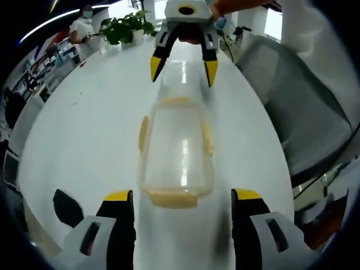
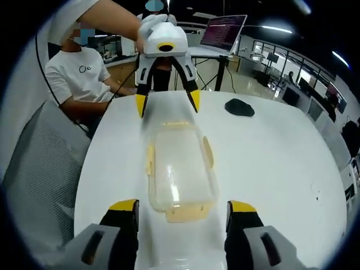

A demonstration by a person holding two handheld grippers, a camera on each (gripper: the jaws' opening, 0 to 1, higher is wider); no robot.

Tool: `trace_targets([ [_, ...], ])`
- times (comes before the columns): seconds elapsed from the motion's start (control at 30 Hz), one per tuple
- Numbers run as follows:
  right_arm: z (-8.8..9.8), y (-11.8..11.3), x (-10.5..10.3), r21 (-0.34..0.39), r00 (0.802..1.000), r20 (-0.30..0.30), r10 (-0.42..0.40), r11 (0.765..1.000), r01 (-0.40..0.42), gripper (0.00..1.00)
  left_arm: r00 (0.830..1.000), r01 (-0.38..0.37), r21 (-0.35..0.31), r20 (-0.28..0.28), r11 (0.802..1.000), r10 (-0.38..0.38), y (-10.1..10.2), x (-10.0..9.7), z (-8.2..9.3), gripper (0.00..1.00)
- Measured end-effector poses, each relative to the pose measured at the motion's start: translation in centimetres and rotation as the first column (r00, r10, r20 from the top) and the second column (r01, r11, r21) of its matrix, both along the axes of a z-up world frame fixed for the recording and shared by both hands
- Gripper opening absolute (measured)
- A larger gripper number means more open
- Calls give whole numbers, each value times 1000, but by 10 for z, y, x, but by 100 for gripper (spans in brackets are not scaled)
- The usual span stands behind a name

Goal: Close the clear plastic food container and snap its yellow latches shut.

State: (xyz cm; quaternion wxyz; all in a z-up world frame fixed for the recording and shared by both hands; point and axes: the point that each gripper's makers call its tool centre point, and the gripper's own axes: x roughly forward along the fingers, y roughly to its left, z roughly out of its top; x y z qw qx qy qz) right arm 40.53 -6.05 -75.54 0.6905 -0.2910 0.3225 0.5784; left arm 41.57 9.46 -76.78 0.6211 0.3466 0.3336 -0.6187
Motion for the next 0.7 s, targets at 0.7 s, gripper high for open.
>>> trace_targets([
  [0.7,-25,-5,-2,-100,997,-26,69,992,-72,47,1000,20,50,-15,999,-19,7,2,-23,55],
])
